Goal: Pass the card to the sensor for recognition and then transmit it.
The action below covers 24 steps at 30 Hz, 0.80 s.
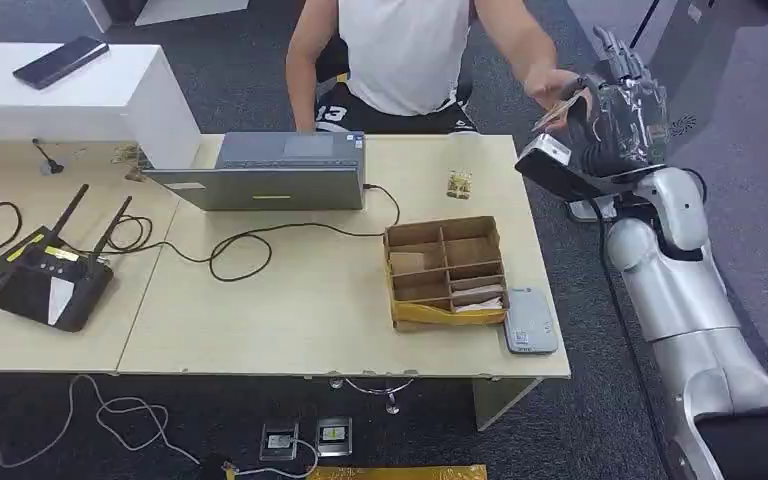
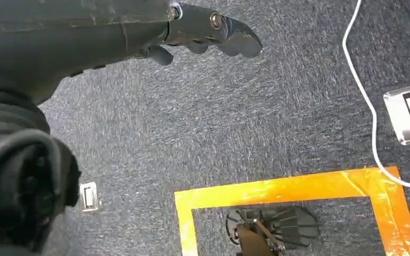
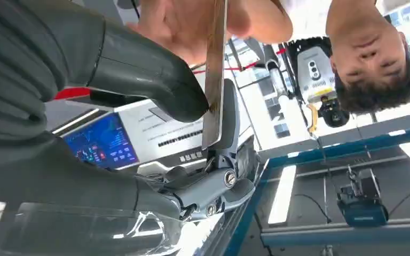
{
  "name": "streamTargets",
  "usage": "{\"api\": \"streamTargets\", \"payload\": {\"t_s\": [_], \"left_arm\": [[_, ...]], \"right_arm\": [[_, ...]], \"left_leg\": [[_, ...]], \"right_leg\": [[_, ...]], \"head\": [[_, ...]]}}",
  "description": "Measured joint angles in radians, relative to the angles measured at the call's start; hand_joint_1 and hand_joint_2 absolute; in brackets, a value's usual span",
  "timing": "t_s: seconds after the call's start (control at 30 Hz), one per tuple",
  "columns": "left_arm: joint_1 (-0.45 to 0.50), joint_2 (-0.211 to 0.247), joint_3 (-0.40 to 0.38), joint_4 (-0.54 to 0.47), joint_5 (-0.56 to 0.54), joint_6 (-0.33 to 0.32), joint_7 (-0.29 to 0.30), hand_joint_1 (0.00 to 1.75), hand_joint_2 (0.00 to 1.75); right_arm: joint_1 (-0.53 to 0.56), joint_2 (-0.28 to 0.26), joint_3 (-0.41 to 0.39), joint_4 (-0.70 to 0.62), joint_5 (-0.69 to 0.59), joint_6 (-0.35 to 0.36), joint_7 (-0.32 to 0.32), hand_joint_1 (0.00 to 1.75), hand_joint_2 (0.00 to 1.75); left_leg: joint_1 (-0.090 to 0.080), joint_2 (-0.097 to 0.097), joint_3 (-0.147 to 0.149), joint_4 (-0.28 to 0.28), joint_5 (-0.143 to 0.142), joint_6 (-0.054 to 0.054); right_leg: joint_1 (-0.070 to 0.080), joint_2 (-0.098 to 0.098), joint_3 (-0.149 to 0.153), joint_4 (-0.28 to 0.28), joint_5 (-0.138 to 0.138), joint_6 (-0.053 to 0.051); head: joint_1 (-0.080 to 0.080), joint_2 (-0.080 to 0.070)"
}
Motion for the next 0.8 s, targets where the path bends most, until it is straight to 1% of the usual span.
{"api": "streamTargets", "payload": {"t_s": [0.17, 0.23, 0.43, 0.6, 0.63, 0.67, 0.8], "left_arm": [[-0.015, 0.000, -0.009, 0.000, -0.017, -0.013, 0.014, 0.00, 0.00], [-0.021, 0.000, -0.013, 0.000, -0.022, -0.016, 0.019, 0.00, 0.00], [-0.034, 0.000, -0.024, 0.000, -0.032, -0.025, 0.030, 0.00, 0.00], [-0.035, 0.000, -0.027, 0.000, -0.032, -0.026, 0.035, 0.00, 0.00], [-0.035, 0.000, -0.028, 0.000, -0.032, -0.026, 0.037, 0.00, 0.00], [-0.035, 0.000, -0.028, 0.000, -0.032, -0.026, 0.038, 0.00, 0.00], [-0.034, 0.000, -0.030, 0.000, -0.032, -0.029, 0.041, 0.00, 0.00]], "right_arm": [[-0.067, 0.032, 0.010, 0.142, 0.002, -0.016, -0.044, 1.75, 1.75], [-0.089, 0.046, 0.012, 0.200, 0.005, -0.016, -0.050, 1.75, 1.75], [-0.149, 0.078, 0.026, 0.361, 0.043, -0.009, -0.043, 1.75, 1.75], [-0.174, 0.095, 0.042, 0.449, 0.072, -0.005, -0.031, 1.75, 1.75], [-0.178, 0.101, 0.047, 0.478, 0.075, -0.009, -0.031, 0.44, 1.75], [-0.181, 0.104, 0.049, 0.492, 0.076, -0.013, -0.031, 0.00, 1.75], [-0.180, 0.114, 0.056, 0.530, 0.083, -0.037, -0.032, 0.00, 1.75]], "left_leg": [[0.000, 0.000, 0.000, 0.000, 0.000, 0.000], [0.000, -0.001, 0.000, 0.000, 0.000, 0.000], [0.000, -0.001, -0.001, 0.000, 0.000, 0.000], [0.000, -0.001, -0.001, 0.000, 0.000, 0.000], [0.000, -0.001, -0.001, 0.000, 0.000, 0.000], [0.000, -0.001, 0.000, 0.000, 0.000, 0.000], [0.000, -0.001, -0.001, 0.000, 0.000, 0.000]], "right_leg": [[0.000, 0.001, 0.000, 0.000, 0.000, 0.000], [0.000, 0.000, 0.000, 0.000, 0.000, 0.000], [0.000, 0.000, 0.000, 0.000, 0.000, 0.000], [0.000, 0.000, 0.000, 0.000, 0.000, 0.000], [0.000, 0.000, 0.000, 0.000, 0.000, 0.000], [0.000, 0.000, 0.000, 0.000, 0.000, 0.000], [0.000, 0.000, -0.001, 0.000, 0.000, 0.000]], "head": [[0.000, 0.000], [0.000, 0.000], [0.000, 0.000], [0.000, 0.000], [0.000, 0.000], [0.000, 0.000], [0.000, 0.000]]}}
